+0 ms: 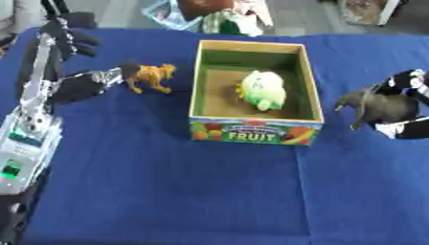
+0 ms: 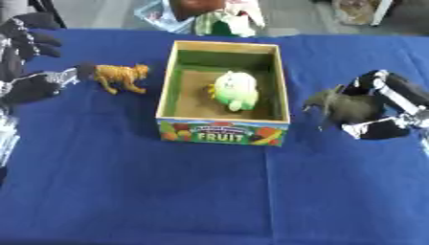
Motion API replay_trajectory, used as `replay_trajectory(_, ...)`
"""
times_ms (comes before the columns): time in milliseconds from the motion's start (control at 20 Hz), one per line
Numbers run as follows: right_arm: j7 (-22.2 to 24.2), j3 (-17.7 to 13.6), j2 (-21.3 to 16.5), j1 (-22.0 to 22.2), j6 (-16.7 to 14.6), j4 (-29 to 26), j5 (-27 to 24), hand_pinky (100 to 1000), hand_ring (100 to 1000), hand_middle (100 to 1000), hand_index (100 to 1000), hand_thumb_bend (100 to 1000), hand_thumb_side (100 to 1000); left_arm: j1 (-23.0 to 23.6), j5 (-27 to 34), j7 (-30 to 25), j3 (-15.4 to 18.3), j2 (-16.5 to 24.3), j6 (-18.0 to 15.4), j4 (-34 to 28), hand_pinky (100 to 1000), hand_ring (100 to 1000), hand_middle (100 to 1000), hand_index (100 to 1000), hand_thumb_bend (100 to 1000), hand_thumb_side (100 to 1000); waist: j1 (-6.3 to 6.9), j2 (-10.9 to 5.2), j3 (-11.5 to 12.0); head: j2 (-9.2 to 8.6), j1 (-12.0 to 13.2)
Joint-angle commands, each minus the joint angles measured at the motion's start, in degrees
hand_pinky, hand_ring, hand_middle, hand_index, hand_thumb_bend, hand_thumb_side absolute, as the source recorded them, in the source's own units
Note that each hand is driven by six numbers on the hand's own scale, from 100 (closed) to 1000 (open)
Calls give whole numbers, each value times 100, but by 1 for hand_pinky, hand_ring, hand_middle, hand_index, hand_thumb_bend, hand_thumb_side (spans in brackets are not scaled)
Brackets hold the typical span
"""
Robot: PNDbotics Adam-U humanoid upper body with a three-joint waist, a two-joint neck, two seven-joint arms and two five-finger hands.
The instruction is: Pick up objects on the table and place them in the box.
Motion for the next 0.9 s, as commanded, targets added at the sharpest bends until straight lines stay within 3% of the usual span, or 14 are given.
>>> replay_trajectory(50, -24, -137, -292, -243, 60, -235, -133, 132, 255, 293, 414, 328, 100, -42, 28, -24, 0, 109, -6, -43, 610, 635, 674, 778, 854, 253, -19, -124, 15, 15, 4)
replay_trajectory(400, 10, -150, -151, -863, 92, 13, -96, 134, 256, 293, 413, 331, 100, -71, 48, -91, -62, 100, -17, -40, 609, 636, 674, 778, 854, 252, -34, -155, 119, 8, -75)
replay_trajectory(900, -30, -314, 669, -1750, -50, 1331, 694, 150, 268, 304, 423, 332, 100, -256, 94, -216, -181, 5, -39, -75, 610, 636, 674, 778, 854, 251, -25, -95, 445, -66, -318)
